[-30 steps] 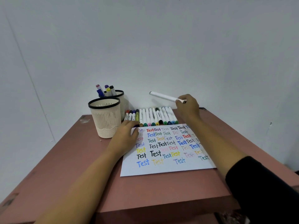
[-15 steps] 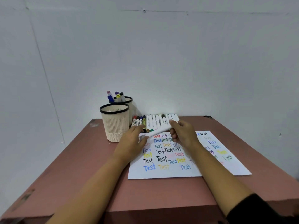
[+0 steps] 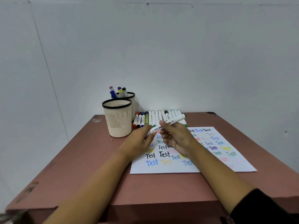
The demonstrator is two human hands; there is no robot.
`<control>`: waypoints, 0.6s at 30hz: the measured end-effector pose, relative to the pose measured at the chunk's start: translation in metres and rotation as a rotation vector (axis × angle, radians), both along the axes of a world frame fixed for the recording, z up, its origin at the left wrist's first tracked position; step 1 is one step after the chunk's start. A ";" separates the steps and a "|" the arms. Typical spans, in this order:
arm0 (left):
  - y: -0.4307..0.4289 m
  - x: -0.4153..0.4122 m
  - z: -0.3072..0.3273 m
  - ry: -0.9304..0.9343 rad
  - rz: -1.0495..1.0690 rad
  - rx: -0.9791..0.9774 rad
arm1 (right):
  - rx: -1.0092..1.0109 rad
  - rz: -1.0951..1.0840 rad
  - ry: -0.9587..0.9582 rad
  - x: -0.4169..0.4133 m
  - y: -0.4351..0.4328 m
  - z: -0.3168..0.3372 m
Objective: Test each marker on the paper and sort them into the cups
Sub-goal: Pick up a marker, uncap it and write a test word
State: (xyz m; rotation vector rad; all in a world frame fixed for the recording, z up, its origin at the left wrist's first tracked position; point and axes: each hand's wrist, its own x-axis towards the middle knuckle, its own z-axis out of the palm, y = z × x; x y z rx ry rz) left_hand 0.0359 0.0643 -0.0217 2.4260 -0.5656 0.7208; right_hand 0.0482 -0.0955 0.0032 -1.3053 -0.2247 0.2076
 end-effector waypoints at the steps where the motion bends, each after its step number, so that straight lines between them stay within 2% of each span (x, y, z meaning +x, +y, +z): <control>1: 0.000 -0.001 0.000 0.000 -0.009 -0.008 | -0.013 0.010 -0.017 0.000 0.001 -0.001; 14: 0.003 -0.002 0.002 0.092 0.070 -0.183 | 0.044 -0.012 -0.056 0.000 -0.001 -0.001; 18: 0.010 0.004 0.003 0.134 0.170 -0.230 | 0.224 -0.155 0.019 0.002 -0.005 0.004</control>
